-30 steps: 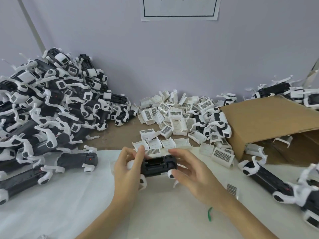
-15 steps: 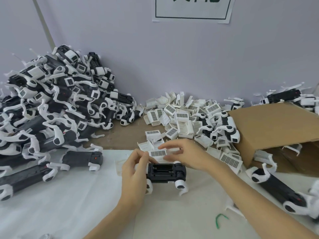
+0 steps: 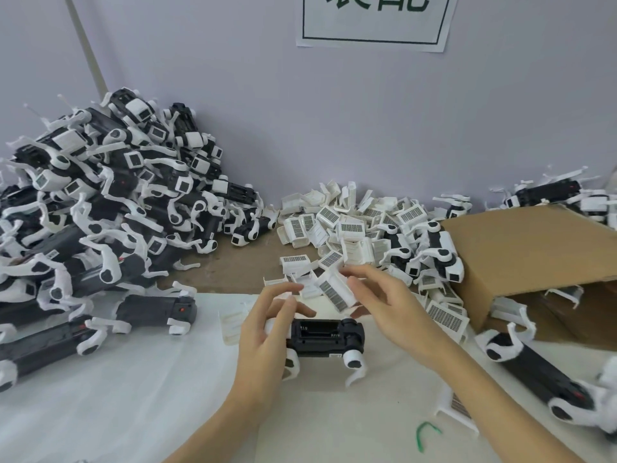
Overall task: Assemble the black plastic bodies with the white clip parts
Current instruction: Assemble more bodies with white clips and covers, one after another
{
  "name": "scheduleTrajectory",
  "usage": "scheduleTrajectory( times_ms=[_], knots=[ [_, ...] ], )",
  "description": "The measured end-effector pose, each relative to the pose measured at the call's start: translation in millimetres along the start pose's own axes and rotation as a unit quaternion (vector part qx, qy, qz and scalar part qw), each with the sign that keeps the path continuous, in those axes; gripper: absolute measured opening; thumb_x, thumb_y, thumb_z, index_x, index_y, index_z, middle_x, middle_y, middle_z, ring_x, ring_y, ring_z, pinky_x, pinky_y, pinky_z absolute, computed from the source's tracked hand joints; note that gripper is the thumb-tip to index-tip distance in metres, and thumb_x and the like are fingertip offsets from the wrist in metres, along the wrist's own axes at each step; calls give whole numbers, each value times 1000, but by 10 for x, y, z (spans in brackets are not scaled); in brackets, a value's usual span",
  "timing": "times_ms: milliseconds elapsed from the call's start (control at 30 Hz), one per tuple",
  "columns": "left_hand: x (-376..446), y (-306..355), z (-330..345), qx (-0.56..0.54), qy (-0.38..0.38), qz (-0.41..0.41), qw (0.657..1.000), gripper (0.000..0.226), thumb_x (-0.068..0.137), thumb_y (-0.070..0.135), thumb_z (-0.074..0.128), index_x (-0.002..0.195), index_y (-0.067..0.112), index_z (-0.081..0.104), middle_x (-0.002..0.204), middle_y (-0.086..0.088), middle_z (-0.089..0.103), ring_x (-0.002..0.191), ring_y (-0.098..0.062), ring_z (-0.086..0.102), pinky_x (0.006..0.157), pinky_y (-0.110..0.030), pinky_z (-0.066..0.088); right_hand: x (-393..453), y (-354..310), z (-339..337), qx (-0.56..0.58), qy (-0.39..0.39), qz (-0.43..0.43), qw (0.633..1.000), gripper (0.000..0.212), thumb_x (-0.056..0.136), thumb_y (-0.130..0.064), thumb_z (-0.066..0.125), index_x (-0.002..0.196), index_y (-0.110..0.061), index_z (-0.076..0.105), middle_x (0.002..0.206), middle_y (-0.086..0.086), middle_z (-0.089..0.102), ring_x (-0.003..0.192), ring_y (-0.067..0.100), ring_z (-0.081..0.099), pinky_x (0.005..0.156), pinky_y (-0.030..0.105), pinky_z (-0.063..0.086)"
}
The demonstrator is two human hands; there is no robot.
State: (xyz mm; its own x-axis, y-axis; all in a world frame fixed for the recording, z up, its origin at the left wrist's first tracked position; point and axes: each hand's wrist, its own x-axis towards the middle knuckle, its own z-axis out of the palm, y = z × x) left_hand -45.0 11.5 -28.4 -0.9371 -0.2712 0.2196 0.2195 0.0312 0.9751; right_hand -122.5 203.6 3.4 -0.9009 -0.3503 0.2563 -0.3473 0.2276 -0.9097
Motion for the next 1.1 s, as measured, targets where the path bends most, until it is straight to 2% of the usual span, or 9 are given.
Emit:
scheduleTrajectory(
  times_ms=[167,467,567,633,800,900,1000,1067,1100],
  knots=[
    [-11,33,0,-1,-59,20,998,28,100,49,63,124,40,73,103,2,79,102,-9,71,72,-16,52,-280,6,50,15,2,-45,999,27,103,-18,63,127,-28,70,118,-3,75,116,17,69,97,32,56],
    [-20,-43,8,20,-100,83,991,38,87,48,77,108,17,74,97,-1,75,92,-20,70,79,-26,55,-423,-64,87,78,-5,-13,997,32,98,-11,69,127,-24,72,124,-11,73,125,5,63,106,22,49],
    [-14,-22,31,75,-101,124,984,23,91,47,76,100,26,75,89,6,72,87,-16,69,70,-27,58,-418,-128,78,49,4,3,999,29,96,-29,74,124,-32,72,123,-15,72,121,6,65,103,28,51],
    [-1,1,69,121,-102,177,971,10,94,41,77,94,32,73,88,9,70,93,-18,70,77,-25,56,-429,-139,80,34,10,4,999,34,90,-46,78,122,-38,72,124,-18,72,119,5,66,100,28,51],
    [-23,-11,95,138,-88,181,970,15,95,44,72,92,29,70,93,9,72,90,-16,69,76,-27,53,-382,-49,86,201,138,46,969,41,82,-55,82,113,-28,79,113,-5,78,111,16,72,96,35,54],
    [-15,-11,98,107,-32,99,989,20,100,57,63,112,42,70,97,22,72,91,-2,69,68,-31,56,-367,21,-16,254,206,59,943,45,83,-62,66,99,-23,79,90,12,77,83,21,72,72,28,56],
    [-4,28,120,97,-8,41,994,68,86,72,55,149,65,33,128,37,61,120,22,52,86,-4,45,-368,79,-75,269,207,68,938,51,81,-67,61,98,-22,78,86,20,75,69,21,66,60,26,53],
    [-21,42,133,106,-15,54,993,86,85,73,55,158,64,10,149,37,42,136,26,34,103,-10,37,-356,103,-76,263,199,74,941,53,85,-65,58,103,-19,77,89,21,76,67,20,65,61,29,51],
    [-34,40,134,117,-22,73,990,86,87,73,56,159,60,13,154,36,39,140,24,30,108,-17,37,-354,103,-72,259,190,72,944,51,88,-63,56,106,-20,77,92,21,77,67,19,64,63,30,50]
  ],
)
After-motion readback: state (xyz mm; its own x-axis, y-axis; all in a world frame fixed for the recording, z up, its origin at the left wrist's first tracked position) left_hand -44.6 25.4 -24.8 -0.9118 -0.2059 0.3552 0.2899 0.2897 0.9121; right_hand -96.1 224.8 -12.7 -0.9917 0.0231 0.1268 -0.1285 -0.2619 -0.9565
